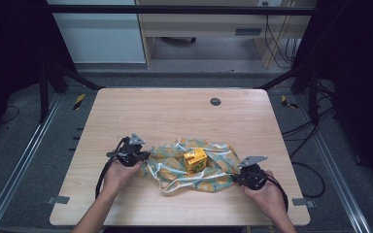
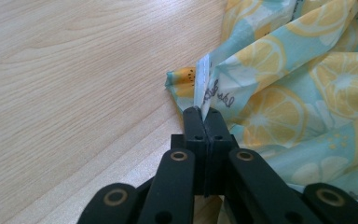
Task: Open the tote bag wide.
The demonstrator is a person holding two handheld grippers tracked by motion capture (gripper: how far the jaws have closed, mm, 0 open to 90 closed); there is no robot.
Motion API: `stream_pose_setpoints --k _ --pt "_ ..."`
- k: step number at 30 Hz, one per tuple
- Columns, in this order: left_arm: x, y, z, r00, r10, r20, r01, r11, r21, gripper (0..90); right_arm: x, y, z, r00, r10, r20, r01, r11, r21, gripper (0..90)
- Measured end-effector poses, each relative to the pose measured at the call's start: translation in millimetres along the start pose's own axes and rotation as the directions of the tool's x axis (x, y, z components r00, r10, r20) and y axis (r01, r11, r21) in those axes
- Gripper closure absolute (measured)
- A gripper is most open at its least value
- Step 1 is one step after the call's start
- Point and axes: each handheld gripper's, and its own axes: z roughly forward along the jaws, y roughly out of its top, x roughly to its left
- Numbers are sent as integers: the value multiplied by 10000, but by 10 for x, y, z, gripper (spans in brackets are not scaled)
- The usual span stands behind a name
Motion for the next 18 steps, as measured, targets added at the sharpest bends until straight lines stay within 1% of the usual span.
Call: stream_pose_setpoints --k 6,10,11,12,13,15,16,17,18 --pt "10 -24 1 9999 -130 104 131 9999 -108 900 -1 -12 -1 10000 -9 7 9 10000 -83 900" --pt "3 -27 -7 9999 -102 76 104 9998 -146 900 -5 -22 1 10000 15 23 -14 9998 -174 900" --pt "0 -33 -16 9997 -177 141 180 9997 -194 899 -11 -25 2 10000 -15 10 15 9998 -213 900" --pt "0 -33 -16 9997 -177 141 180 9997 -194 898 -11 -25 2 10000 -15 10 15 9998 -213 900" --pt "-3 -38 -18 9999 -111 125 114 9997 -212 895 -23 -34 3 9999 -116 -64 114 9994 -336 900" --pt "-5 -48 -20 9999 -108 116 111 9997 -224 887 -23 -36 3 9999 -109 -77 106 9992 -386 900" --pt "-13 -54 -24 9999 -107 77 109 9996 -268 868 -24 -40 0 9999 -77 -138 71 9990 -437 896" --pt "-16 -58 -30 10000 -6 70 8 9995 -304 853 -31 -44 -5 9998 -145 -114 139 9984 -553 874" --pt "-24 -63 -38 10000 3 75 0 9994 -339 835 -35 -47 -15 9999 -134 -86 128 9973 -721 843"
